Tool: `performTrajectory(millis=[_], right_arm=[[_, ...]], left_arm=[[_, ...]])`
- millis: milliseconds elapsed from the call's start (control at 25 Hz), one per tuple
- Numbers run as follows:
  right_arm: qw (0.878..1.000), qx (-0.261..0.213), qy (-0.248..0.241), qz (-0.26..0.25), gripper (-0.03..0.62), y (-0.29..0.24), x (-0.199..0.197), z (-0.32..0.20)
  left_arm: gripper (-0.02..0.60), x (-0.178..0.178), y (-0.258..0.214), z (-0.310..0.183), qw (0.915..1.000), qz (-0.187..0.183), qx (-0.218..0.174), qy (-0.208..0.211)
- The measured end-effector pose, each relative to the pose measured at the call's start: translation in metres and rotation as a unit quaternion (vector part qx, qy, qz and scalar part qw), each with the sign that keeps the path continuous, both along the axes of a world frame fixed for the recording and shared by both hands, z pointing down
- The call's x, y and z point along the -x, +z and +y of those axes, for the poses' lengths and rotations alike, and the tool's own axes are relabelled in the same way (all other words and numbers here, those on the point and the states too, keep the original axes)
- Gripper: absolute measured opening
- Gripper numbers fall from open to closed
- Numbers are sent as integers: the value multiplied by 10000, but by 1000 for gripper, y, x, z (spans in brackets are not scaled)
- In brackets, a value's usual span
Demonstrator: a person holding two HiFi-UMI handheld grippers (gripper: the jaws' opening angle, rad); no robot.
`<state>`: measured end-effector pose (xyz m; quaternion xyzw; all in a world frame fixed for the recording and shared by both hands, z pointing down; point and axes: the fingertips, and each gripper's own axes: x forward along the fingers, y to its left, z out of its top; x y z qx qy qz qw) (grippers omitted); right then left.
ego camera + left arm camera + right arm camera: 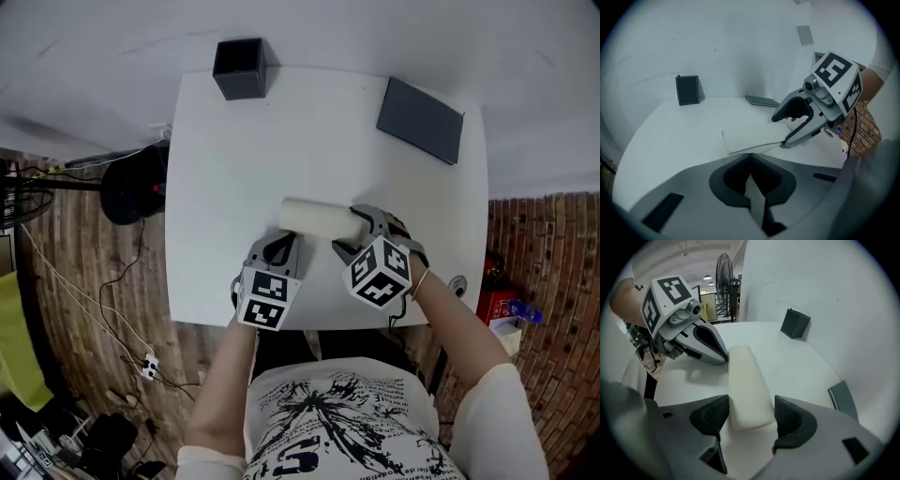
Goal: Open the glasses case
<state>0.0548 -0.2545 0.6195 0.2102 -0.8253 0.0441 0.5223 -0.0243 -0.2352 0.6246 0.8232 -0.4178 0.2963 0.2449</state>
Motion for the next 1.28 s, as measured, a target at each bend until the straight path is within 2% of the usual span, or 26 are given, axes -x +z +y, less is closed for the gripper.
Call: performTrajectory(millis=[120, 400, 600, 840, 1040, 1200, 1280], right_arm=[[9999, -33, -96, 41, 307, -1, 0, 1], [9998, -60, -198, 45, 290, -7, 2, 2], [9995, -133, -277, -57, 235, -18, 4, -1], [9996, 55, 2, -274, 170, -29, 5, -5], [9992, 254, -39, -309, 145, -31, 4, -14], [9991, 116, 208, -337, 85, -38, -2, -34], [9993, 36, 241, -293, 76, -38, -3, -40]], left_arm=[[14, -3, 1, 0, 9998, 32, 164, -53], [14, -2, 1, 0, 9995, 131, 281, -76], [14, -2, 2, 0, 9991, 195, 350, -110], [14, -1, 0, 0, 9980, 338, 498, -209], [14, -2, 3, -2, 9979, 289, 540, -222], [14, -3, 2, -3, 9976, 279, 583, -226], [14, -3, 2, -3, 9977, 256, 584, -214]])
